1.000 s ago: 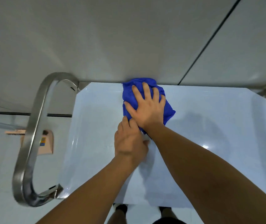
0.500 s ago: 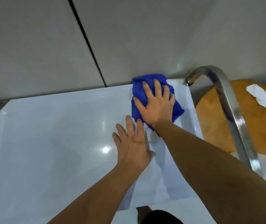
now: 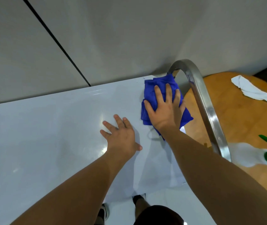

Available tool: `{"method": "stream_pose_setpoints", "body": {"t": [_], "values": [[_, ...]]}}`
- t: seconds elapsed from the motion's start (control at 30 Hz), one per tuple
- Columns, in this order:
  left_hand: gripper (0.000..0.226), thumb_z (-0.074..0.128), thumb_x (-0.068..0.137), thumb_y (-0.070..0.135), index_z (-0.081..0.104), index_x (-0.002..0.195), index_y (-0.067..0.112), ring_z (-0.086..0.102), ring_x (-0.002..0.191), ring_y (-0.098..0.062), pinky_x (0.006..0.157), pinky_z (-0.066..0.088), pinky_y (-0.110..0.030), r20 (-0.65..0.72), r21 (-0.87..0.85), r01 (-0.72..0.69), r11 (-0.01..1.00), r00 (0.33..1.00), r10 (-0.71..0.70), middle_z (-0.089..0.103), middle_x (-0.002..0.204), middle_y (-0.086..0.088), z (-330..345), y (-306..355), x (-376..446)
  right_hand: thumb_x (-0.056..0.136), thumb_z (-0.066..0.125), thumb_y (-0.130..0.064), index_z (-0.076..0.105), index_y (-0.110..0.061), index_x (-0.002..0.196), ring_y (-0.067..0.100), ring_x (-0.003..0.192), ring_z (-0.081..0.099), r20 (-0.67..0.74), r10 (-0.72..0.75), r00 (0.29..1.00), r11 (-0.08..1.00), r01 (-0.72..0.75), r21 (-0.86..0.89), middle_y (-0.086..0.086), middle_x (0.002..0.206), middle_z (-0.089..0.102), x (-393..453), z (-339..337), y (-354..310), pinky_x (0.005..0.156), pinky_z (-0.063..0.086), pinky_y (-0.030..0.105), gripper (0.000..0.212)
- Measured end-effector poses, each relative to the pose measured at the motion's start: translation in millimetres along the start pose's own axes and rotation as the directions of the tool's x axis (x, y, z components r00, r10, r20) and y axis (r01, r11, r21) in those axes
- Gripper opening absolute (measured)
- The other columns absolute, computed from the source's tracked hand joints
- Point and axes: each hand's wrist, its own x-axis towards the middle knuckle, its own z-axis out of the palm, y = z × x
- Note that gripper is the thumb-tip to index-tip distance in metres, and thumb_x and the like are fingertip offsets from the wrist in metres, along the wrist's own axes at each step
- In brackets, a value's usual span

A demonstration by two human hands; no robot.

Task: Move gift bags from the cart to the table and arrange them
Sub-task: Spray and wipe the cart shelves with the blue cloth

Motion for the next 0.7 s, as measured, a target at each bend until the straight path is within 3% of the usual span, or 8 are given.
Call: {"method": "stream_pose_setpoints", "body": {"t": [0.17,0.4,0.5,0.6,0.7], "values": [[0.126,0.069,0.081,0.066,-0.012,0.158,0.007,-0.007,0.143,-0.064,0.115,0.013,-0.071,-0.023,0.022,0.001,1.0,1.0,-0.001,-0.019,0.163,-0.025,3,0,3,0.096,0.019,-0.074,0.015,-0.036,0.158,0.038,0.152,0.007,0.016,0.029,0.999,0.999,-0.029,0.021,0.002,0.168,0.009,-47,5,0,0.121,0.011,0.061,0.073],[0.115,0.068,0.088,0.057,-0.008,0.159,0.008,-0.011,0.143,-0.063,0.115,0.009,-0.073,-0.108,-0.066,-0.028,0.997,0.994,0.021,-0.017,0.164,-0.022,12,-1,1,0.098,0.023,-0.072,0.017,-0.034,0.159,0.041,0.151,0.013,0.005,0.016,1.0,1.0,-0.016,0.018,0.005,0.167,0.014,-110,14,1,0.119,0.015,0.064,0.073],[0.109,0.065,0.088,0.06,-0.002,0.161,0.015,-0.013,0.148,-0.054,0.121,0.003,-0.064,-0.203,-0.139,-0.102,0.985,0.976,0.072,-0.015,0.166,-0.016,26,-16,-5,0.096,0.023,-0.073,0.016,-0.034,0.159,0.041,0.152,0.011,0.022,0.011,1.0,1.0,-0.011,-0.014,0.005,0.168,0.011,-113,14,0,0.119,0.014,0.063,0.074],[0.084,0.065,0.09,0.057,0.034,0.154,0.013,0.013,0.151,-0.042,0.122,0.016,-0.049,-0.432,-0.209,-0.217,0.954,0.895,0.109,0.017,0.164,-0.019,45,-55,-21,0.096,0.025,-0.073,0.018,-0.033,0.159,0.042,0.151,0.012,0.019,0.01,1.0,0.999,-0.009,-0.033,0.006,0.167,0.012,-111,15,-4,0.119,0.014,0.065,0.075],[0.04,0.065,0.096,0.032,0.065,0.126,0.006,0.049,0.127,-0.042,0.108,0.039,-0.049,-0.678,-0.188,-0.212,0.959,0.735,0.03,0.055,0.139,-0.022,65,-110,-36,0.096,0.025,-0.074,0.02,-0.031,0.159,0.044,0.151,0.012,0.021,0.011,1.0,0.999,-0.01,-0.044,0.008,0.167,0.014,-111,18,-13,0.118,0.015,0.067,0.076]]}}
